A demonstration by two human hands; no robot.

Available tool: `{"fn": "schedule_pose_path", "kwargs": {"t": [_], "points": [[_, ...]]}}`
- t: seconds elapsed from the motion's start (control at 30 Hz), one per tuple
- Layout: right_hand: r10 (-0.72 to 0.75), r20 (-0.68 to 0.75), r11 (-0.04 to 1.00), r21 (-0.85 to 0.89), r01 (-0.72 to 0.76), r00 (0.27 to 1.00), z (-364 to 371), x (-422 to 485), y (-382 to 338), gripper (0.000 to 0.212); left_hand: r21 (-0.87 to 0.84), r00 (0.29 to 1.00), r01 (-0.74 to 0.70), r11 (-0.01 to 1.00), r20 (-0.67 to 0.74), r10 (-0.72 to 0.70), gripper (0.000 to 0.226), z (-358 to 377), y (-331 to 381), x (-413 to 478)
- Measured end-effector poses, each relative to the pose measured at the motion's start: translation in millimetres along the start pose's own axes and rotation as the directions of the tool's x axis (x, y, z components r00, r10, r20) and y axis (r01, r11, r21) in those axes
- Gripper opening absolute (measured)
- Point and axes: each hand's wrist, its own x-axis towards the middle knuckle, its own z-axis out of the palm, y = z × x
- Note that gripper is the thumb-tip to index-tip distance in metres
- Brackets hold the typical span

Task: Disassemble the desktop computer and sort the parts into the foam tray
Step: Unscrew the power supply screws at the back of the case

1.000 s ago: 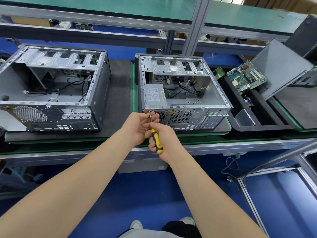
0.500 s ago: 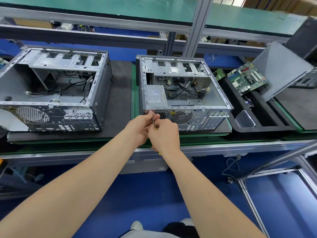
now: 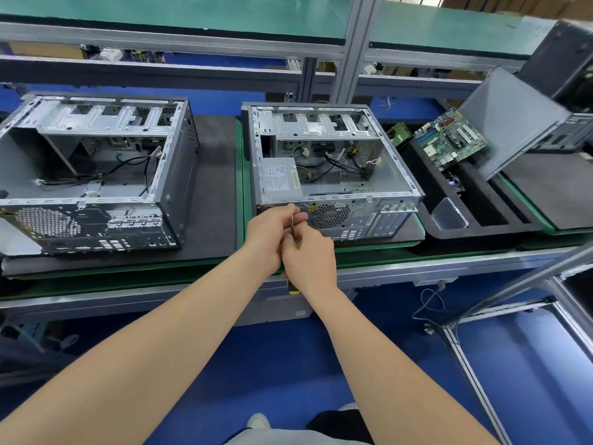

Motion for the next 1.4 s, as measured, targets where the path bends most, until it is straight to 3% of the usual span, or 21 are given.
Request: {"fn": "schedule_pose_path", "kwargs": {"t": [0.2,0.37,0.57,0.7,0.83,0.93,1.03,1.27,1.33,1.4], "points": [[0.052,-0.152,0.996,0.080,-0.041,0.987,-30,7,36,0.014,0.270,0.978,-0.209,0.940,0.036,0.207,0.012,53,-31,8],[0.112,-0.291,0.990,0.111,-0.083,0.950,-74,22,84,0.010,0.501,0.922,-0.387,0.774,0.193,0.336,0.013,122,-58,14],[0.120,-0.436,0.992,0.085,-0.092,0.892,-140,59,148,0.012,0.532,0.851,-0.522,0.666,0.379,0.364,0.017,220,-95,36],[0.166,-0.482,0.986,0.108,-0.130,0.860,-187,99,198,0.007,0.524,0.847,-0.515,0.679,0.433,0.308,0.020,294,-122,66],[0.229,-0.456,0.973,0.112,-0.199,0.860,-221,141,243,0.015,0.531,0.903,-0.403,0.745,0.362,0.231,0.021,347,-144,105],[0.258,-0.418,0.966,0.094,-0.241,0.871,-239,170,272,0.024,0.597,0.931,-0.355,0.720,0.294,0.216,0.016,371,-160,138],[0.294,-0.368,0.954,0.063,-0.292,0.882,-252,197,300,0.036,0.752,0.922,-0.380,0.539,0.264,0.282,0.011,380,-177,169],[0.380,-0.220,0.923,0.036,-0.382,0.898,-263,241,340,0.035,0.943,0.901,-0.321,0.092,0.274,0.335,0.009,369,-210,214],[0.389,-0.207,0.920,0.039,-0.389,0.898,-263,247,343,0.035,0.950,0.897,-0.312,0.014,0.290,0.335,0.011,367,-213,219],[0.404,-0.188,0.914,0.064,-0.400,0.895,-264,249,344,0.033,0.951,0.899,-0.308,0.003,0.290,0.327,0.014,368,-213,222]]}}
